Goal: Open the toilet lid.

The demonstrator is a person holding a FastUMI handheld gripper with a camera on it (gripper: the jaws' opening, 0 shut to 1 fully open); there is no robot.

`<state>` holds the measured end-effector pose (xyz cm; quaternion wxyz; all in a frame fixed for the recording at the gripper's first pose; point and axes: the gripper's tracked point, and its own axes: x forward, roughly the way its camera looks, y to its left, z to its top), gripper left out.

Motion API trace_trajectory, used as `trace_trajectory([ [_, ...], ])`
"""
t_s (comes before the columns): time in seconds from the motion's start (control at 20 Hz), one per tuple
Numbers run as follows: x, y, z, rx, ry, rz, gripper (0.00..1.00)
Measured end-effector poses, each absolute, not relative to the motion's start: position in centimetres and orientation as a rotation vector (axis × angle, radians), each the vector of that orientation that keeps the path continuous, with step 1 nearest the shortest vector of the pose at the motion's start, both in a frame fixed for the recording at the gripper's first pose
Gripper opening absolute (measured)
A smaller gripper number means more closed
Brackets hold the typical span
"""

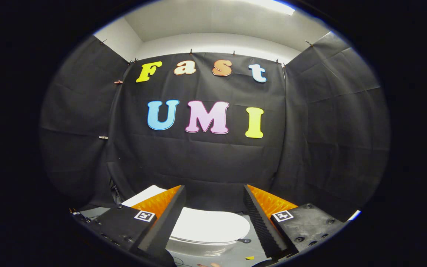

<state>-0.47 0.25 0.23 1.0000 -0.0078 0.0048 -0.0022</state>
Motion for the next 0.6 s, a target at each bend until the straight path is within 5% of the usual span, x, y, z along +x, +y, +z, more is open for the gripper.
trace_trajectory([
  [0.6, 1.0, -1.7, -0.9, 0.019, 0.016, -0.024, 0.99],
])
